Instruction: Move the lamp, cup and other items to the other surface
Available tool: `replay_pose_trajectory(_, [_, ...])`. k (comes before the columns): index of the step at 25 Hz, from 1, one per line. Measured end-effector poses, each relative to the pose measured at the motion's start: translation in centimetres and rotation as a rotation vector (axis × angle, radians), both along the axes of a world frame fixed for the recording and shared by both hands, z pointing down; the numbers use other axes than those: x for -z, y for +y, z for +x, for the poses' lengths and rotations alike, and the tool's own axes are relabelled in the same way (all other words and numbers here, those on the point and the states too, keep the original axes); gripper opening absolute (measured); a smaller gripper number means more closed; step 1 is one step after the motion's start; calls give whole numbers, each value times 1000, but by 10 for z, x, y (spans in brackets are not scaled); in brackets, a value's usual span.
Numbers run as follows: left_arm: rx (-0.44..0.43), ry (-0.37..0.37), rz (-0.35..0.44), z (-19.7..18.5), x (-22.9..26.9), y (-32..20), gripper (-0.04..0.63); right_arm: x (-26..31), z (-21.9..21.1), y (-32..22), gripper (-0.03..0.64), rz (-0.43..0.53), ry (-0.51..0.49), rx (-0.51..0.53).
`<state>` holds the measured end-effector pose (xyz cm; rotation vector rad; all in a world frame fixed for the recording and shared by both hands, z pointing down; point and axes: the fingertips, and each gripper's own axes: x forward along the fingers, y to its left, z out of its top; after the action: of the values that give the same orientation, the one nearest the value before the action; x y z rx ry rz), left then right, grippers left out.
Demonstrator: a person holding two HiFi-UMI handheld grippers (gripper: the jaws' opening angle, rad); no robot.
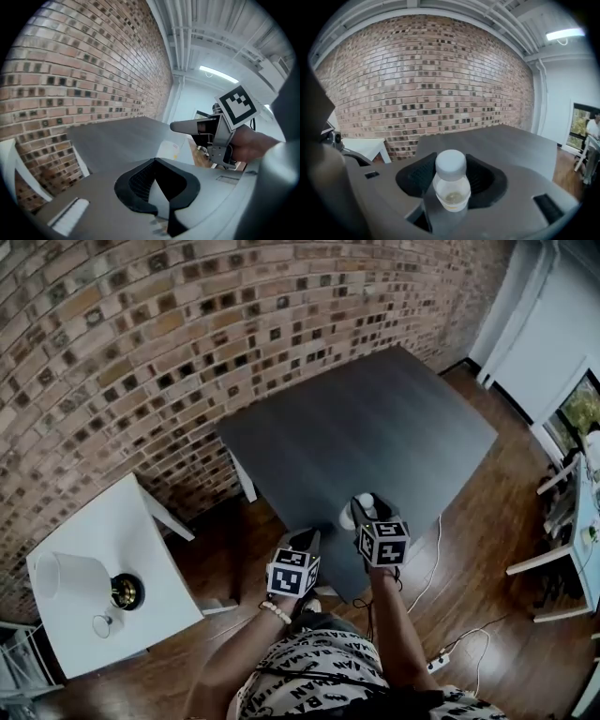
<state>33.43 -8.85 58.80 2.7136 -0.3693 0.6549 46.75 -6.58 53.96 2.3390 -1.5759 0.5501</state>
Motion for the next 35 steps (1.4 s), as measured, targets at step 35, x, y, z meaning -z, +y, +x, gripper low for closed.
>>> replay_pose_trajectory(35, [1091,-45,-54,-517,-22,-97,3,-25,-543,-284,207,-8,-33,1077])
